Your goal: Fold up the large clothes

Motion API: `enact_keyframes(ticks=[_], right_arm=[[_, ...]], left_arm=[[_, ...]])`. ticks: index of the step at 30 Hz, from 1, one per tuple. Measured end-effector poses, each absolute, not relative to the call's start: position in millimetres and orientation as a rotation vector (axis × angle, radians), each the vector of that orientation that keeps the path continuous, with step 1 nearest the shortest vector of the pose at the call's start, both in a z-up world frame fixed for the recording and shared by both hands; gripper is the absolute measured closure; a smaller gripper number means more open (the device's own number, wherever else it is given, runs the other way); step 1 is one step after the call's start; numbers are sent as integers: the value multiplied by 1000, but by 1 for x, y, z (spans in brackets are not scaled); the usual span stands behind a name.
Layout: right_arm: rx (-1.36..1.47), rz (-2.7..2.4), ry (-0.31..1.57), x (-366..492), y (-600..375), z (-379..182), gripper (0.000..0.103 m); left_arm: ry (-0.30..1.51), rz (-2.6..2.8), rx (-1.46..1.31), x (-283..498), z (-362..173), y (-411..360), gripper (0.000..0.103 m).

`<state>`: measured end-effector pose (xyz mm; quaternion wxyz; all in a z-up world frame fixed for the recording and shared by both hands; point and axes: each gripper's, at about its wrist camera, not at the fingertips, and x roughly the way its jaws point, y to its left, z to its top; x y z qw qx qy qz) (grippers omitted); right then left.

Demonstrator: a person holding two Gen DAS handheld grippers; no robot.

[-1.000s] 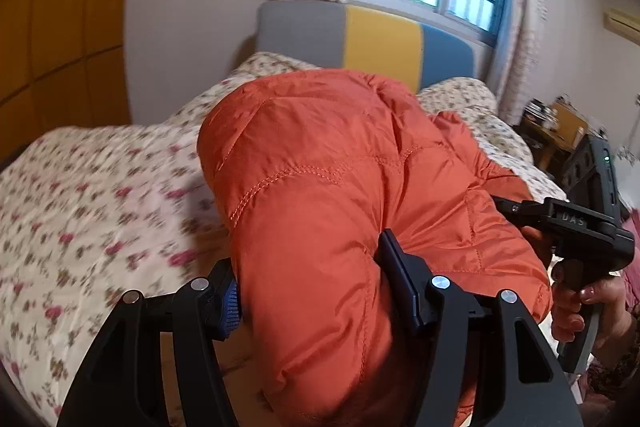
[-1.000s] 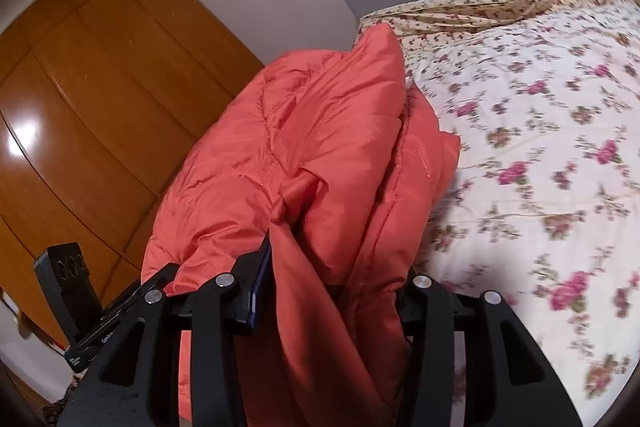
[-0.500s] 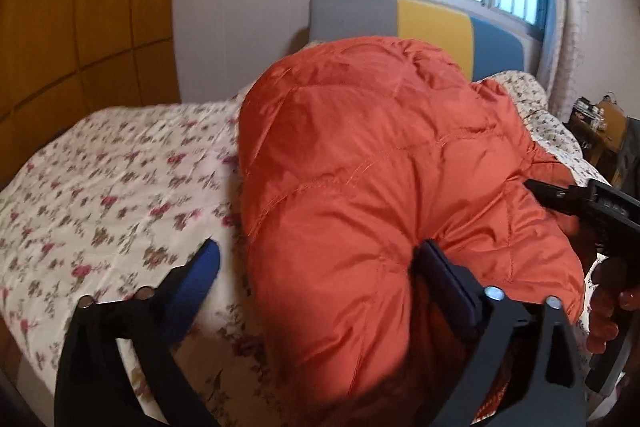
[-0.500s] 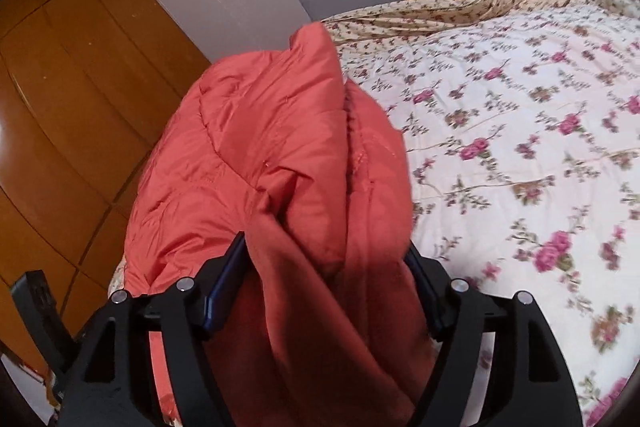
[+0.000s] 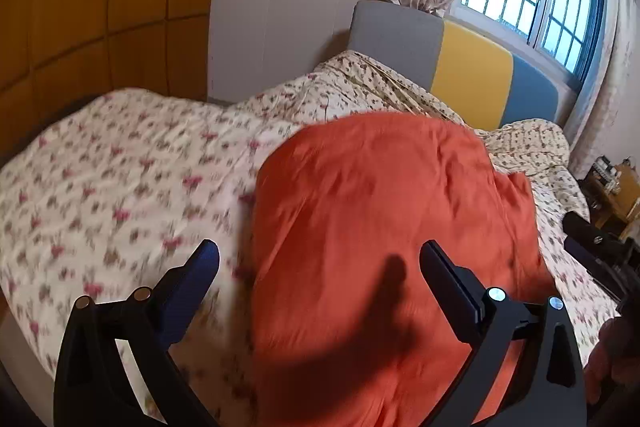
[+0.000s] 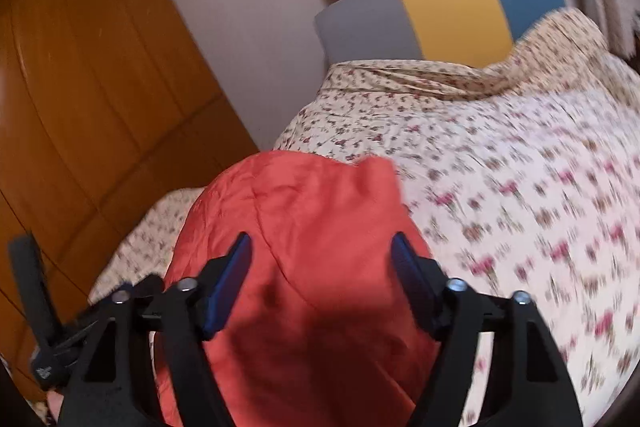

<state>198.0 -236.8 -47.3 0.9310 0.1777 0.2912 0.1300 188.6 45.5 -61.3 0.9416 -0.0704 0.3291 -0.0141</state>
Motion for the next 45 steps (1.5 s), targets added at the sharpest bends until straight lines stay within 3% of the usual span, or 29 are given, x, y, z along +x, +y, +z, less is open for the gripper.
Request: enact_keyframes(ticks=[10, 22, 35, 40, 45], right_arm=[[286, 183, 721, 294, -203, -86, 47], [318, 194, 785, 317, -217, -141, 45], [309, 158, 795, 328, -212, -165, 45], [307, 161, 766, 317, -213, -158, 42], [302, 144, 731, 292, -216, -142, 28]], left_arm=[[730, -1, -68, 272, -82, 16, 3], [769, 4, -46, 294, -111, -2, 3], [749, 39, -9, 307, -134, -9, 3], [713, 33, -7, 296, -130, -8, 3], [684, 9, -24, 275, -119, -5, 3]])
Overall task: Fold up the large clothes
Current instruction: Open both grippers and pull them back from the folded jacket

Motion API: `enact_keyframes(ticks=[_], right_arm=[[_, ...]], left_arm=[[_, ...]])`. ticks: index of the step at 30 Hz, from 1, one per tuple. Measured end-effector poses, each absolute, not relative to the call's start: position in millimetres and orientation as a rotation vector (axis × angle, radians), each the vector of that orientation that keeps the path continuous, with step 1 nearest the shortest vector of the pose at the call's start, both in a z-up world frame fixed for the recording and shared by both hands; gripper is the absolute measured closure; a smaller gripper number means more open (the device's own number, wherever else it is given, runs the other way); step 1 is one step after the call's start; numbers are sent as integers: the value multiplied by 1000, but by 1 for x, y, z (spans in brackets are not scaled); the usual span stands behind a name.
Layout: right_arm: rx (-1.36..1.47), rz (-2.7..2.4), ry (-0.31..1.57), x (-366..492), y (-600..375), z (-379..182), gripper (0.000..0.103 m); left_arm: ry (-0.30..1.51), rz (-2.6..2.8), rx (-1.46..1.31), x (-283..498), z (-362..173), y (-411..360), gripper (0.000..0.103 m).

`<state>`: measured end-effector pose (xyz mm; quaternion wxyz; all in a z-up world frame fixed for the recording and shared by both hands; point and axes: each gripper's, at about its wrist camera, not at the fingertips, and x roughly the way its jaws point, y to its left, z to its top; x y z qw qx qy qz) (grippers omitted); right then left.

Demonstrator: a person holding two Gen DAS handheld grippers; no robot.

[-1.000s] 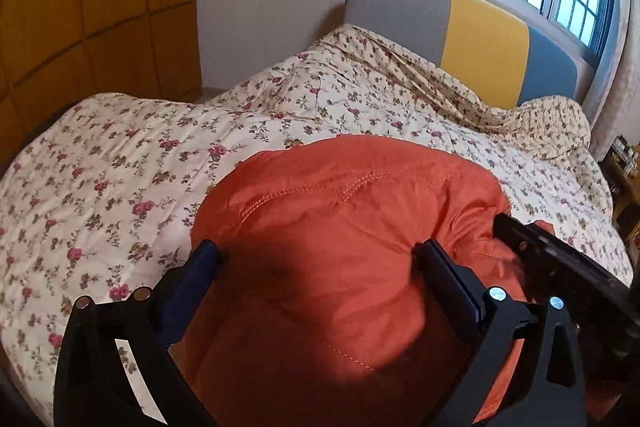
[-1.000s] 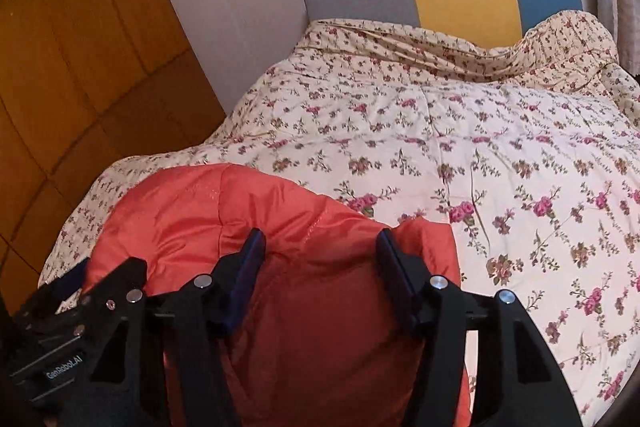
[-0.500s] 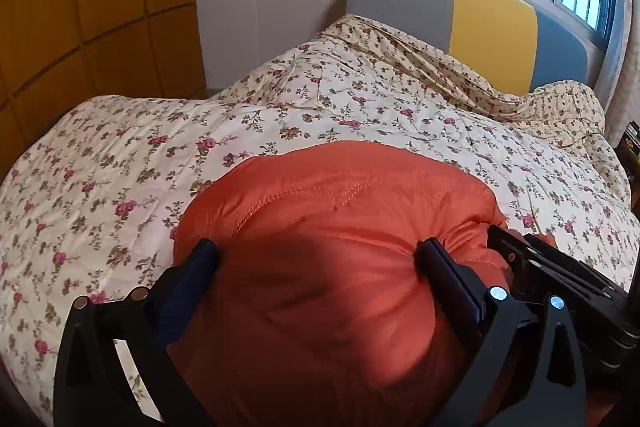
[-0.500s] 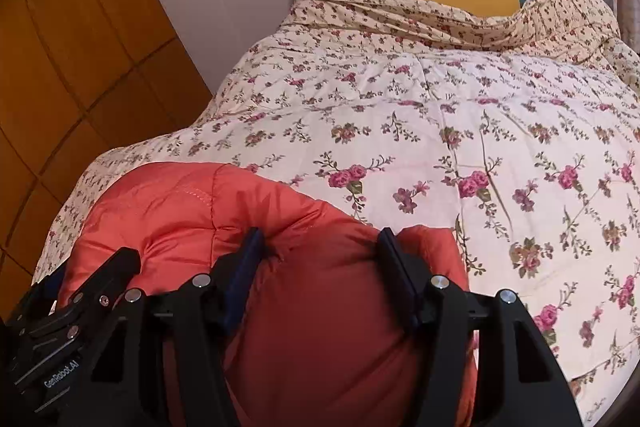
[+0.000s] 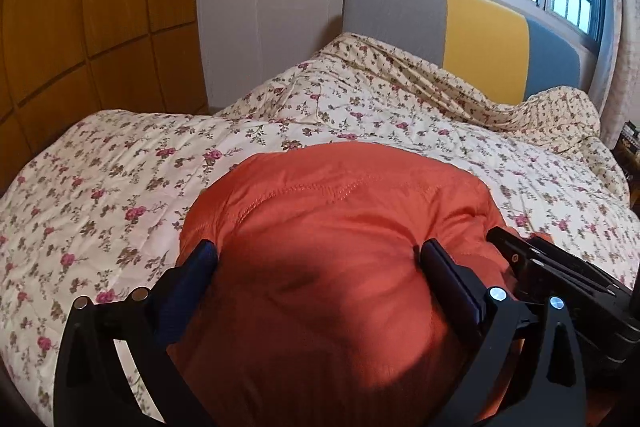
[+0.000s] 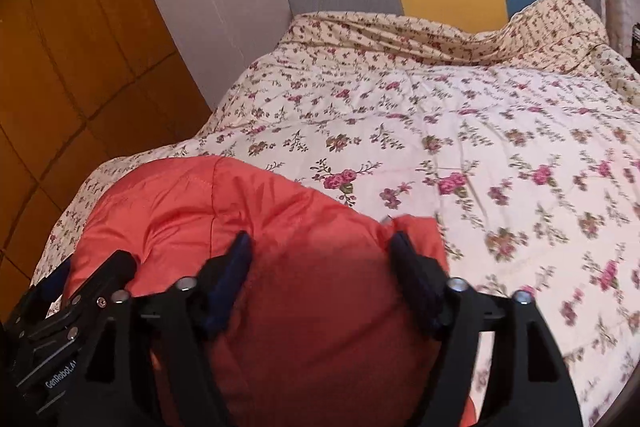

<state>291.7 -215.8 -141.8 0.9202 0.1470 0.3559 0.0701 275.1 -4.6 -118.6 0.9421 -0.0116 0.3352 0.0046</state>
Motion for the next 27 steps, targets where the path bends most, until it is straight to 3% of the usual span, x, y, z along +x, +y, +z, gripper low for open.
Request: enact_keyframes(ticks=[2, 6, 10, 27], right_arm=[[313, 145, 726, 280, -218, -135, 25], [379, 153, 729, 254, -230, -123, 8], [442, 192, 739, 217, -237, -119, 2], [266, 180, 722, 73, -221, -85, 2]], left_arm=[[684, -13, -46, 266, -113, -2, 3], [675, -47, -91, 237, -103, 6, 3], [649, -14, -98, 199, -97, 16, 3], [663, 78, -97, 76, -86, 43, 3]])
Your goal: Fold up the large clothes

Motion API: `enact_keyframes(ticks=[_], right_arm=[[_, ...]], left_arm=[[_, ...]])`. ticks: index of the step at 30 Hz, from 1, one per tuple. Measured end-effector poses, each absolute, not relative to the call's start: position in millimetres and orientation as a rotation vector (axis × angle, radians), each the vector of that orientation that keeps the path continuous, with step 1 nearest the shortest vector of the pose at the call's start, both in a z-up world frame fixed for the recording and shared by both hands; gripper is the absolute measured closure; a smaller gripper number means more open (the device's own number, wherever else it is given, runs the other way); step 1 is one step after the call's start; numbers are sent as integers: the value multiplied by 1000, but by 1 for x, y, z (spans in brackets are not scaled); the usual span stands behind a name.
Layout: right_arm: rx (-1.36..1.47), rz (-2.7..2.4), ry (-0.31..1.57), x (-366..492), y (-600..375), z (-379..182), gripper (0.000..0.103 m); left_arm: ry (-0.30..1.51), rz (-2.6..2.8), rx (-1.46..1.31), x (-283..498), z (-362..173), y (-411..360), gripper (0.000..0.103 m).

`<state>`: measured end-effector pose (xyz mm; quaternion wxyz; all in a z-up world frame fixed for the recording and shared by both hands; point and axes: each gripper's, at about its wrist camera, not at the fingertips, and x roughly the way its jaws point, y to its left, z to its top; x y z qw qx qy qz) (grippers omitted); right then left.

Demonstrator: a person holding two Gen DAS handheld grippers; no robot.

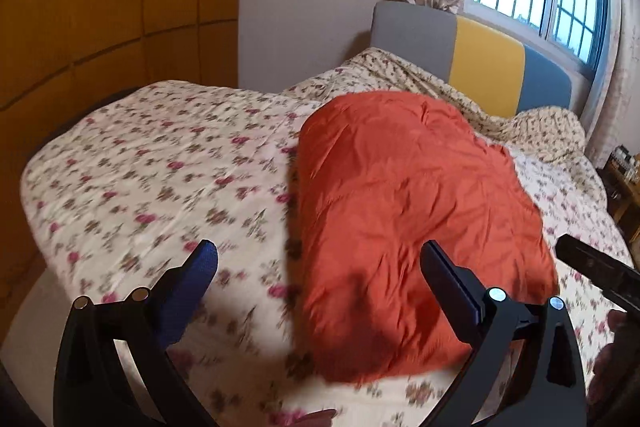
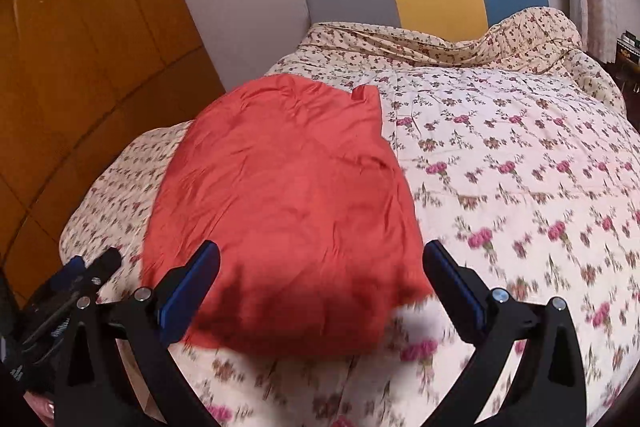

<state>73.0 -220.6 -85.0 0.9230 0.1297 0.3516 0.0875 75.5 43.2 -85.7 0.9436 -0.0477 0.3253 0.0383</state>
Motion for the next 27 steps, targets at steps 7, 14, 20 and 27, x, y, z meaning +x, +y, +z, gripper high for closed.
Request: enact_keyframes(ticks=[7, 14, 20, 27], right_arm=[[200, 163, 724, 32, -215, -73, 2], [195, 152, 725, 14, -211, -56, 2], [142, 131, 682, 1, -203, -35, 2], [108, 124, 665, -4, -199, -28, 2]], left_arm=[[679, 31, -102, 37, -82, 38, 3], [652, 29, -85, 15, -67, 32, 3], [610, 56, -70, 5, -55, 32, 3], [610, 48, -75, 3, -51, 33, 3]])
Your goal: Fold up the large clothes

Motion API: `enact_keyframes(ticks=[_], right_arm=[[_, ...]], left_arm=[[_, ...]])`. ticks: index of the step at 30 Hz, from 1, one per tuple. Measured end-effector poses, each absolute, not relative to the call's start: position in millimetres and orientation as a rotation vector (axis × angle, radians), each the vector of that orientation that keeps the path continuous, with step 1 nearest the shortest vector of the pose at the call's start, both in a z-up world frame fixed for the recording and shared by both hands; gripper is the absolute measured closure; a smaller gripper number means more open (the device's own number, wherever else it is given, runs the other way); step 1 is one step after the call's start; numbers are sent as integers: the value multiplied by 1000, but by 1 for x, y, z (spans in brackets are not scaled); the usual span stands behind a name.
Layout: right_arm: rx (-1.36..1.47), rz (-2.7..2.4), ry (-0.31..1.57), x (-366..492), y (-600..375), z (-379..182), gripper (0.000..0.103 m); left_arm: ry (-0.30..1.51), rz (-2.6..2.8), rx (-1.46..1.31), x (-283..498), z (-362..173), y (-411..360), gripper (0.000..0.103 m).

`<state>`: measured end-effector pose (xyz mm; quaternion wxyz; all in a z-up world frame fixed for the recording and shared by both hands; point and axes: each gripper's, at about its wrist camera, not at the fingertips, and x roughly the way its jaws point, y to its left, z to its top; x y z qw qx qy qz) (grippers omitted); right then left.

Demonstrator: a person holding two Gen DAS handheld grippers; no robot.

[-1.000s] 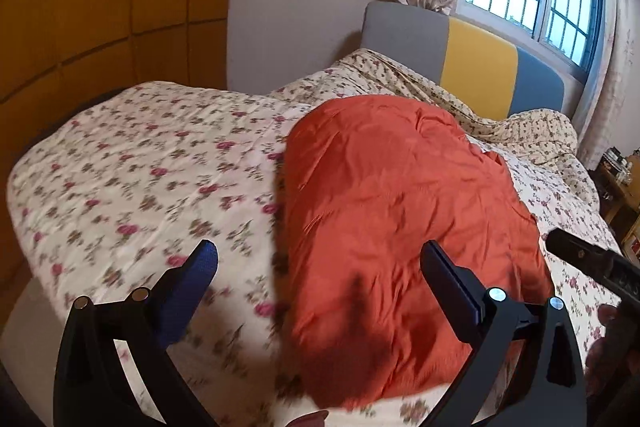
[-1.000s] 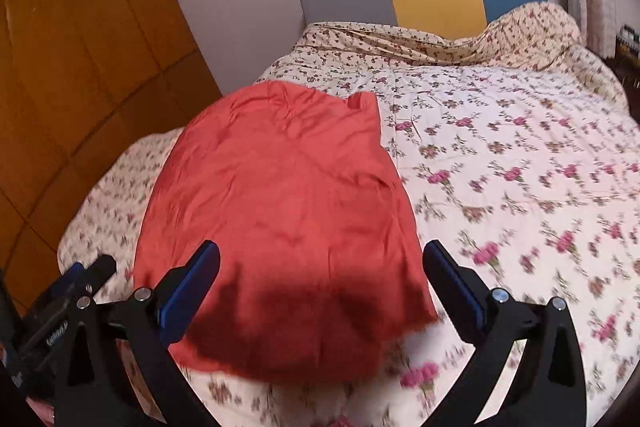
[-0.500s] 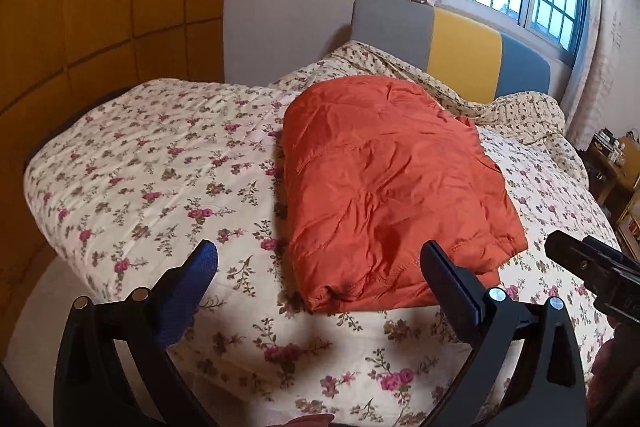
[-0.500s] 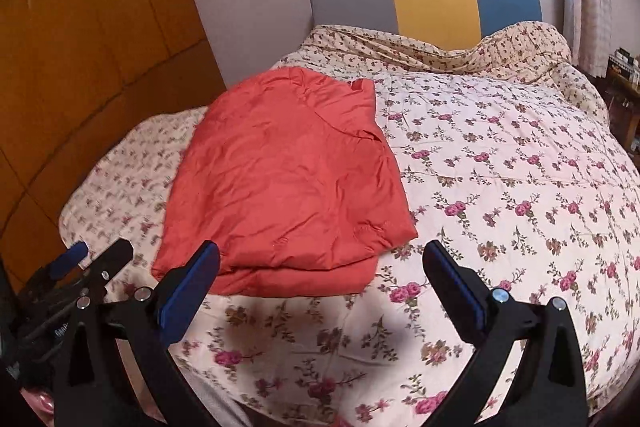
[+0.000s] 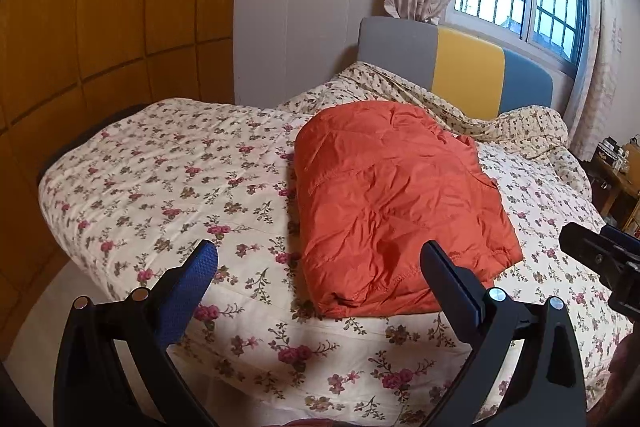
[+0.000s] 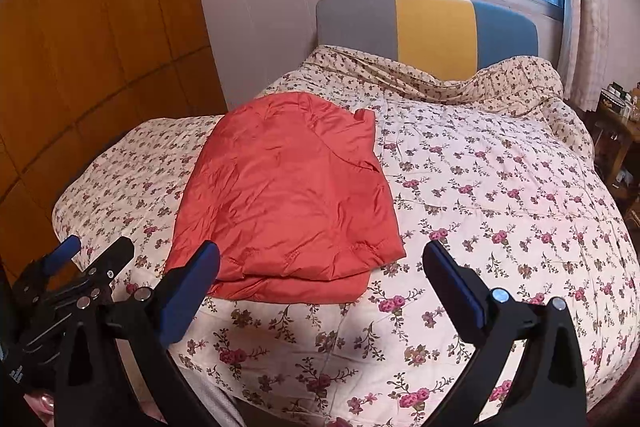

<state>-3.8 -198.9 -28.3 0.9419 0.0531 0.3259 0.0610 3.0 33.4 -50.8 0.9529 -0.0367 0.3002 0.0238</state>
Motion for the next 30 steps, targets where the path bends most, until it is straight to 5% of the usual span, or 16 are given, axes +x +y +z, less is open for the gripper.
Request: enact_keyframes(ticks=[30], right_arm=[[142, 127, 689, 0, -205, -35, 2]], left_arm=[[610, 17, -91, 0, -49, 30, 3]])
